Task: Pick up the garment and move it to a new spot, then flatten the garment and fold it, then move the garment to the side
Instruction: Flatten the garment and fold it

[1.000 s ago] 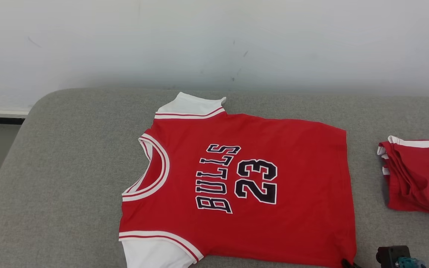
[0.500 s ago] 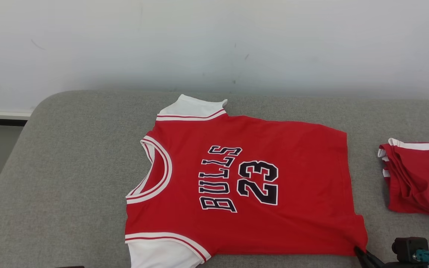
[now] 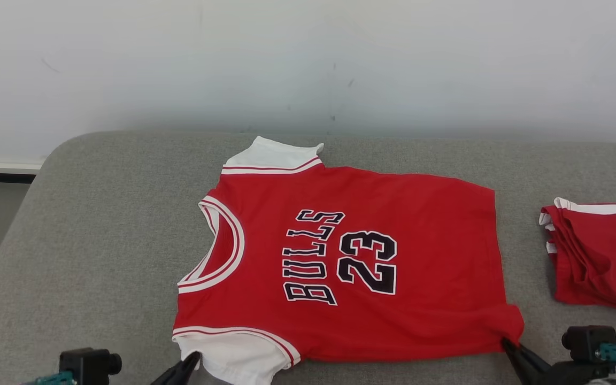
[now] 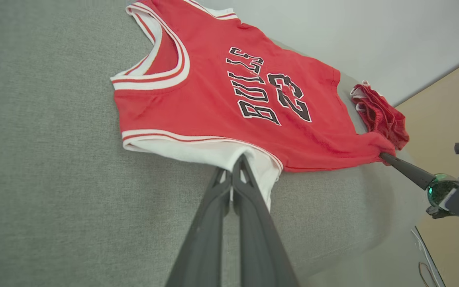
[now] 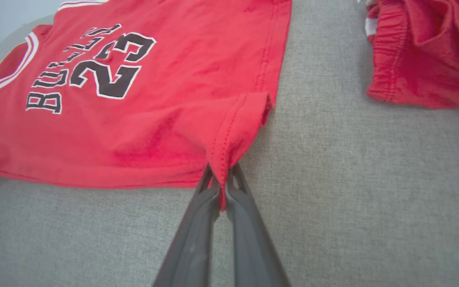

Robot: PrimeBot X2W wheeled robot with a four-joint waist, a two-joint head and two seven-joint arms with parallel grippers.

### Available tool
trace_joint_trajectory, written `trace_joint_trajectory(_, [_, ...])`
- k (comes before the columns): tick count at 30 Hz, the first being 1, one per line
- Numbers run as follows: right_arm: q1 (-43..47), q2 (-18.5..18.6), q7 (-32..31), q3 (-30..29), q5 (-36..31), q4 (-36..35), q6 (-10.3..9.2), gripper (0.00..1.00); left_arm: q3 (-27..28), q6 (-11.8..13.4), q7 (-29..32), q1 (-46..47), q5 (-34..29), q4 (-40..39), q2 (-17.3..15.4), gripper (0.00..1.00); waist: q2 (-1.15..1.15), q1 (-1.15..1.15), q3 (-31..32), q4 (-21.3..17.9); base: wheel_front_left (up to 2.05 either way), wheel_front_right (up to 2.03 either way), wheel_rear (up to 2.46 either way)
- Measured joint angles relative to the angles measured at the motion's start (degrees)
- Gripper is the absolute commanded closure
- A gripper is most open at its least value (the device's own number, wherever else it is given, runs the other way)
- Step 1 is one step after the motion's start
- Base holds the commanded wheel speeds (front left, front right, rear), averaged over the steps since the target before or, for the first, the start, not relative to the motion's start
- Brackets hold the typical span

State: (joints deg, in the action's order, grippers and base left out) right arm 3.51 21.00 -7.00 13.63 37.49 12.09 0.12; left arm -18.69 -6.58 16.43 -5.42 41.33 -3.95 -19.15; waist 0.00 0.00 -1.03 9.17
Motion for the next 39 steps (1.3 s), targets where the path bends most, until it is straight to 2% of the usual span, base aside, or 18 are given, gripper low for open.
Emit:
trace_joint_trajectory(9, [-6.28,1.42,-3.52,0.40,0.73,-0.81,1.41,1.00,2.26,-0.10,2.45,6.08,1.97,-0.12,-2.27,1.00,0.00,0.00,-0.87,-0.90,0.00,0.00,0.00])
trace_joint_trajectory(13, [-12.69,1.31,-7.03,1.87,1.26,2.18,2.72,1.00,3.01,-0.33,4.32,12.48,-0.16,5.26,-4.25,1.00,0.00,0.01,-1.88,-1.77,0.00,0.00,0.00])
trace_joint_trajectory(24, [-22.13,-0.76,-12.88,4.64,1.76,10.57,3.89,1.00,0.27,-0.51,7.68,26.20,0.24,16.90,-3.15,1.00,0.00,0.02,-4.17,-3.39,0.00,0.00,0.00])
trace_joint_trajectory(31, [-27.44,-2.70,-15.56,6.76,1.77,15.45,4.44,1.00,-0.68,-0.55,9.69,33.30,3.32,25.42,-2.20,1.00,0.00,0.01,-5.40,-5.08,0.00,0.00,0.00])
trace_joint_trajectory(39, [-33.28,-5.16,-17.23,8.34,1.75,19.59,5.01,1.00,-3.69,-0.56,11.78,40.02,3.99,32.15,-3.13,1.00,0.00,0.01,-7.43,-7.09,0.00,0.00,0.00])
